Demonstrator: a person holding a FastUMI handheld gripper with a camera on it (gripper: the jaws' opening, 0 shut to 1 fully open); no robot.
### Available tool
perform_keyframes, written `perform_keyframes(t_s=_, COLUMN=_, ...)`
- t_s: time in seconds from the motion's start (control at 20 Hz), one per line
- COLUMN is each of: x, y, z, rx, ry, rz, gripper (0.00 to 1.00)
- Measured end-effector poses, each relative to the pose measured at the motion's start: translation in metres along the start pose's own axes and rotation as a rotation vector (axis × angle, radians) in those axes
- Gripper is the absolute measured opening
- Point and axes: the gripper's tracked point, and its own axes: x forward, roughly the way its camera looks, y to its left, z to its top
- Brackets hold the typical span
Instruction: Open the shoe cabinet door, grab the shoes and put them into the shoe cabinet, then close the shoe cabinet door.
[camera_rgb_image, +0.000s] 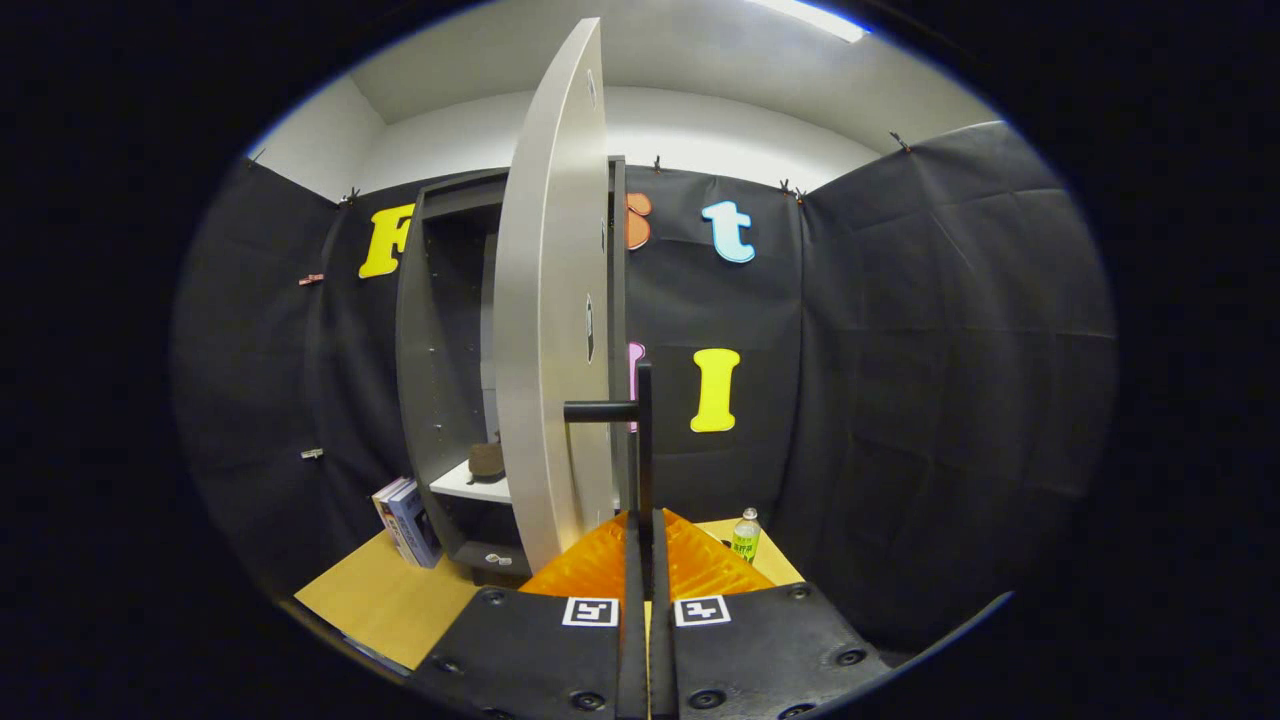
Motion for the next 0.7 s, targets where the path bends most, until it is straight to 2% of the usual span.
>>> perform_keyframes(t_s=0.15, x=-0.003, y=-0.003, z=0.016, rx=0.002, ry=-0.047, rz=0.063, gripper=0.11)
perform_keyframes(t_s=0.2, x=-0.005, y=-0.002, z=0.017, rx=-0.002, ry=-0.051, rz=0.077, gripper=0.15)
perform_keyframes(t_s=0.3, x=-0.005, y=-0.003, z=0.013, rx=-0.003, ry=-0.042, rz=0.081, gripper=0.16)
perform_keyframes(t_s=0.45, x=-0.009, y=-0.003, z=0.014, rx=0.006, ry=-0.040, rz=0.072, gripper=0.16)
perform_keyframes(t_s=0.7, x=-0.030, y=-0.005, z=0.011, rx=-0.003, ry=-0.030, rz=-0.011, gripper=0.18)
